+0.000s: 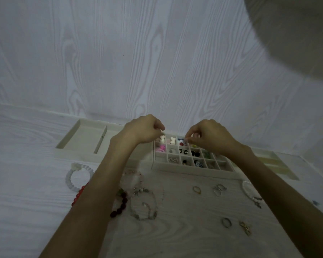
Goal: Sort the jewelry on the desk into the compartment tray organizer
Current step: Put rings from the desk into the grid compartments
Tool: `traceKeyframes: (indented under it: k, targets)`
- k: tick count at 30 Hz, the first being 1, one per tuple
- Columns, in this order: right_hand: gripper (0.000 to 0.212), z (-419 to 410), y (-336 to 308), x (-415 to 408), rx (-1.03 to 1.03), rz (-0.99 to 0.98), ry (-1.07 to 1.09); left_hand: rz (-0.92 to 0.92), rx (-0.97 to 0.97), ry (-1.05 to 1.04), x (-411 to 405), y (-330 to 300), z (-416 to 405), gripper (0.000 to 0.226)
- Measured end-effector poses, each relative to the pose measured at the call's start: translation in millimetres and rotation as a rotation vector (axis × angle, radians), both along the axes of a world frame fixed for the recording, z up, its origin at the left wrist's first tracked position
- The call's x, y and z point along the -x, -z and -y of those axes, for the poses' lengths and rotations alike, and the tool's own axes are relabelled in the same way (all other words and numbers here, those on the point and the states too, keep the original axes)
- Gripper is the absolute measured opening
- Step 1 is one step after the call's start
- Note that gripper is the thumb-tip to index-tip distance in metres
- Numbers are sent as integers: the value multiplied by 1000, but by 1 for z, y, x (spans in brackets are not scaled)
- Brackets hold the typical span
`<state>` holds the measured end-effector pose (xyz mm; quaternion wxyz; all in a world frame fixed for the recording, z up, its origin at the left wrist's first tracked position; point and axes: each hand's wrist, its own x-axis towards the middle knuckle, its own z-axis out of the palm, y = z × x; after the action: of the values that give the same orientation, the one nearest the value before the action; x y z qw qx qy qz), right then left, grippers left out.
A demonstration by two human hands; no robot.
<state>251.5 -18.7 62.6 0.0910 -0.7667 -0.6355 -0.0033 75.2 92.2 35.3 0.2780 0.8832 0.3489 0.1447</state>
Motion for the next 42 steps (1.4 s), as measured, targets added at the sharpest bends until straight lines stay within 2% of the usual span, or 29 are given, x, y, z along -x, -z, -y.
traceKeyframes:
  k: [3,8,11,16,19,25,32,36,42]
  targets:
    - [16,-6,9,2,51,67,-1,-137,-54,22,2,5,-4,36]
    - [13,-18,18,7,105,139,-49,-328,-80,173,3,15,-5,87]
    - [13,-25,24,11,133,223,-70,-387,-80,188,1,21,-6,99]
    - [21,-33,33,19,128,493,-101,-435,-47,163,0,28,-11,97]
    - [22,-38,36,23,150,559,-83,-432,-51,164,-2,29,-12,95]
    - [18,-44,37,25,200,526,-51,-434,-61,153,-3,29,-12,97]
    - [16,-44,27,16,277,395,-71,-436,-51,144,-2,29,-11,97]
    - [34,-42,11,2,308,249,-85,-436,-34,137,-1,28,-11,97]
    - [46,-40,24,-1,370,303,-126,-444,-24,137,0,27,-9,97]
